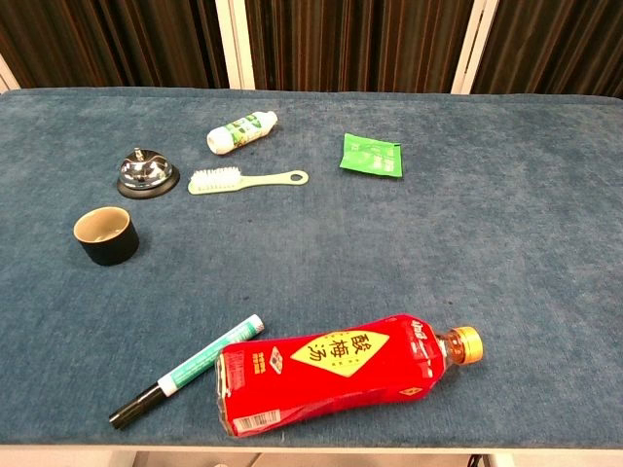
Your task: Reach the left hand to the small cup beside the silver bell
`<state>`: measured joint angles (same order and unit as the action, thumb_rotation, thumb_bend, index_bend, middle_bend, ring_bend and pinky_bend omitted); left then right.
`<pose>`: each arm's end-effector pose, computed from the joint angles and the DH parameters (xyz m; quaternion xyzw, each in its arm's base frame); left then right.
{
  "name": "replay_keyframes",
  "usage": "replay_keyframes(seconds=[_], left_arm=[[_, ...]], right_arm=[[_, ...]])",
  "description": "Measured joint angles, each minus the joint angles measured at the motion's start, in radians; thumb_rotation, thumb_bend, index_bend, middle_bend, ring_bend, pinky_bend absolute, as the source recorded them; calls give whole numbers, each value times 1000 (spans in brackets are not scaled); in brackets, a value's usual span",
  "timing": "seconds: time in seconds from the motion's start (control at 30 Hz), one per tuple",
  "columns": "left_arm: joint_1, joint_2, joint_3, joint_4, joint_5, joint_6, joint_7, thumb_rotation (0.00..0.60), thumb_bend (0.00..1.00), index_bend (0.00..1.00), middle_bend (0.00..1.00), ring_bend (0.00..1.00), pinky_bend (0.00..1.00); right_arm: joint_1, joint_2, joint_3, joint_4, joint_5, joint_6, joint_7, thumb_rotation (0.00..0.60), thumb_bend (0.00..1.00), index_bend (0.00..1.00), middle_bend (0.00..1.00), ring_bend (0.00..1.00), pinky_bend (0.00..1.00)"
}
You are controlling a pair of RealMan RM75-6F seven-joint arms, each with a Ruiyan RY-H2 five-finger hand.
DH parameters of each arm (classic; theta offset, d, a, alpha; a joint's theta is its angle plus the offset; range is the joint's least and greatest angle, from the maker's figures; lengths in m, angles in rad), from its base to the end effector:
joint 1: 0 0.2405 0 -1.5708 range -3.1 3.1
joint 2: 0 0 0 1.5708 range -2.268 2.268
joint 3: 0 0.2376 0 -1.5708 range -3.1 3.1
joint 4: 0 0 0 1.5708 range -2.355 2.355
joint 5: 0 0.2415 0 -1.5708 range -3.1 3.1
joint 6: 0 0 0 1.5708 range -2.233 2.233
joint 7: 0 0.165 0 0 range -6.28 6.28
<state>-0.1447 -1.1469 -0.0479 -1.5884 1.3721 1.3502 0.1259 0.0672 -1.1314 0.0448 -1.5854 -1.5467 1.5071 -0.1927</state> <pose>-0.3239 0.2200 0.1030 -0.6159 -0.4027 -0.3102 0.6019 -0.3067 -0.1968 0.1205 0.6366 -0.3140 0.3354 0.6194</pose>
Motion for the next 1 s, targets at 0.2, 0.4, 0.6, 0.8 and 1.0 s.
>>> replay_keyframes(seconds=[0.2,0.4,0.6,0.8,1.0], left_arm=[[-3,-1,1,-2,3,-4,-10,600,460,296,162,109,237],[-9,-9,1,15,-3,-19,-15,600,414,296,162,109,237],[-15,-17,1,23,-6,-34,-35,600,360,259,162,109,237],[-26,-12,16,19,16,-75,-132,600,299,253,162,109,237],[-54,-1,52,-11,103,-132,-252,600,242,167,91,53,237]], right_arm=[[-4,-9,1,6,-8,16,-2,600,311,198,138,110,211],[-3,-7,5,5,4,9,5,600,311,200,137,110,217],[-10,-7,0,5,-3,18,5,600,310,206,138,110,251],[-11,-8,8,-2,14,16,19,600,310,209,139,110,253],[-24,-15,2,-2,4,36,22,600,310,216,139,110,253]])
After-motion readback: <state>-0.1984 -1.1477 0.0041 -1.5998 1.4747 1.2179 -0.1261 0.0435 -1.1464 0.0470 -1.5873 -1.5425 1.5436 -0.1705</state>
